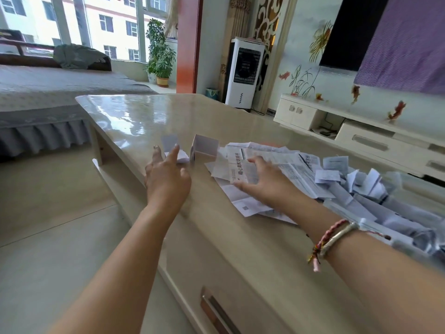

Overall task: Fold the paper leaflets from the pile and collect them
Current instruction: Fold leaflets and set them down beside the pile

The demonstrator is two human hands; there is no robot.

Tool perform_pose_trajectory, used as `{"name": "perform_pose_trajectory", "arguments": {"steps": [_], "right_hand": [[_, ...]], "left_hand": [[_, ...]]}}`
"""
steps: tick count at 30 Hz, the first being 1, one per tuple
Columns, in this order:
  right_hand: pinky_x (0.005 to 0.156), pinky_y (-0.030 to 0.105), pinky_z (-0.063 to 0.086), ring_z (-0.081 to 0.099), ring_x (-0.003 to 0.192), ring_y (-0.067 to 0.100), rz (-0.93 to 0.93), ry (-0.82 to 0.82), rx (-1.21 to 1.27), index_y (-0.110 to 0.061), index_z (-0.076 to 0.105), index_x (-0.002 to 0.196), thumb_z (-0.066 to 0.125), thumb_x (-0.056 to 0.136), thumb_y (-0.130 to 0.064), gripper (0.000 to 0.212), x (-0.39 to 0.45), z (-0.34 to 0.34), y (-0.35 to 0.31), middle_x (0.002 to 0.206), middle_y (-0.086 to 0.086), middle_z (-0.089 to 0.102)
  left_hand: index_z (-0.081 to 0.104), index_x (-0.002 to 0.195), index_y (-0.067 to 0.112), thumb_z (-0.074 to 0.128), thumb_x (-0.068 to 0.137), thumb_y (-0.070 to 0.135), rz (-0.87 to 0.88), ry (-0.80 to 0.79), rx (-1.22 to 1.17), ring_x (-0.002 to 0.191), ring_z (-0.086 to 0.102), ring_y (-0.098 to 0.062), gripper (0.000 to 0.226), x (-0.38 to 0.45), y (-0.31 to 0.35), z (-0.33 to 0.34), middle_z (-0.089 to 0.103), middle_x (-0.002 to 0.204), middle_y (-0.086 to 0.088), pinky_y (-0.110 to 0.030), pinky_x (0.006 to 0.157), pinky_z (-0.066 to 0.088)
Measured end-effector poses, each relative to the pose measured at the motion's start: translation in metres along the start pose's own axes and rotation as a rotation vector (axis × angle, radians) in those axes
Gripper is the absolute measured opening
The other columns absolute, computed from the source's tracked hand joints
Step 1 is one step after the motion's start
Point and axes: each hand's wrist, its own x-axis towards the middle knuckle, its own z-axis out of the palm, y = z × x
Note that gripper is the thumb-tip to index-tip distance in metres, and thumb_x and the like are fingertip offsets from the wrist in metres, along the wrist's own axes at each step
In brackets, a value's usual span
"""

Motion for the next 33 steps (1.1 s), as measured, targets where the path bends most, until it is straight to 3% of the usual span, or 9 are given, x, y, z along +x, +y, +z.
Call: {"name": "perform_pose_trajectory", "arguments": {"steps": [2, 4, 12, 16, 20, 23, 26, 30, 33], "right_hand": [[0.113, 0.039, 0.026, 0.027, 0.14, 0.028, 0.061, -0.095, -0.14, -0.016, 0.016, 0.15, 0.057, 0.085, -0.061, 0.089, -0.009, 0.001, 0.004, 0.154, 0.01, 0.027], [0.114, 0.043, 0.025, 0.027, 0.141, 0.029, 0.065, -0.09, -0.176, -0.015, 0.013, 0.151, 0.052, 0.088, -0.059, 0.086, -0.018, 0.004, 0.007, 0.155, 0.01, 0.026], [0.074, 0.03, 0.045, 0.06, 0.095, 0.02, -0.105, 0.016, -0.05, -0.017, 0.049, 0.127, 0.055, 0.089, -0.023, 0.039, -0.058, -0.004, 0.004, 0.104, 0.004, 0.063], [0.083, 0.033, 0.051, 0.065, 0.09, 0.012, -0.182, 0.085, 0.104, -0.018, 0.068, 0.101, 0.055, 0.09, -0.017, 0.017, -0.076, -0.011, 0.014, 0.093, -0.003, 0.071], [0.078, 0.01, 0.046, 0.063, 0.087, -0.003, -0.185, 0.114, 0.339, -0.029, 0.07, 0.086, 0.061, 0.091, -0.018, 0.015, -0.092, -0.021, 0.023, 0.087, -0.014, 0.07], [0.073, 0.008, 0.046, 0.064, 0.08, -0.006, -0.145, 0.132, 0.532, -0.03, 0.069, 0.081, 0.064, 0.09, -0.015, 0.018, -0.1, -0.024, 0.029, 0.078, -0.014, 0.071], [0.061, 0.006, 0.039, 0.056, 0.059, -0.007, -0.131, 0.105, 0.698, -0.022, 0.069, 0.081, 0.062, 0.091, -0.011, 0.017, -0.104, -0.026, 0.032, 0.06, -0.017, 0.063], [0.07, 0.013, 0.046, 0.064, 0.078, 0.003, -0.082, 0.151, 0.772, -0.023, 0.069, 0.091, 0.063, 0.091, -0.023, 0.007, -0.103, -0.03, 0.043, 0.085, -0.002, 0.07], [0.071, 0.025, 0.056, 0.069, 0.086, 0.012, -0.023, 0.212, 0.755, -0.028, 0.065, 0.102, 0.066, 0.086, -0.037, 0.018, -0.101, -0.029, 0.05, 0.091, 0.006, 0.071]], "left_hand": [[0.033, 0.148, 0.031, 0.048, 0.092, 0.016, 0.025, 0.008, -0.016, 0.142, 0.02, -0.034, 0.06, -0.006, 0.001, -0.001, 0.014, 0.161, -0.006, -0.043, 0.115, 0.019], [0.035, 0.148, 0.03, 0.05, 0.092, 0.017, 0.055, 0.01, -0.009, 0.141, 0.021, -0.034, 0.059, -0.013, 0.004, -0.002, 0.017, 0.16, -0.005, -0.041, 0.114, 0.02], [0.042, 0.143, 0.03, 0.054, 0.092, 0.017, 0.158, -0.03, -0.005, 0.14, 0.024, -0.03, 0.054, -0.041, 0.015, -0.001, 0.025, 0.157, -0.003, -0.041, 0.114, 0.023], [0.049, 0.138, 0.031, 0.06, 0.085, 0.013, 0.302, -0.106, -0.051, 0.141, 0.026, -0.024, 0.056, -0.055, 0.022, 0.003, 0.035, 0.153, 0.001, -0.044, 0.116, 0.022], [0.059, 0.124, 0.038, 0.064, 0.075, 0.013, 0.381, -0.252, -0.108, 0.136, 0.033, -0.007, 0.055, -0.072, 0.035, 0.004, 0.053, 0.133, 0.015, -0.047, 0.116, 0.015], [0.069, 0.107, 0.035, 0.063, 0.066, 0.026, 0.436, -0.355, -0.24, 0.118, 0.052, -0.004, 0.042, -0.082, 0.04, 0.007, 0.066, 0.111, 0.016, -0.044, 0.111, 0.03], [0.076, 0.094, 0.025, 0.076, 0.074, 0.028, 0.357, -0.388, -0.28, 0.097, 0.063, -0.006, 0.021, -0.083, 0.042, 0.006, 0.073, 0.095, 0.01, -0.029, 0.091, 0.046], [0.075, 0.09, 0.015, 0.077, 0.078, 0.025, 0.23, -0.361, -0.313, 0.089, 0.064, -0.015, 0.015, -0.085, 0.048, 0.006, 0.073, 0.088, 0.001, -0.024, 0.082, 0.047], [0.073, 0.089, 0.007, 0.076, 0.08, 0.022, 0.161, -0.324, -0.397, 0.083, 0.065, -0.023, 0.018, -0.087, 0.051, 0.005, 0.071, 0.093, -0.013, -0.03, 0.078, 0.049]]}}
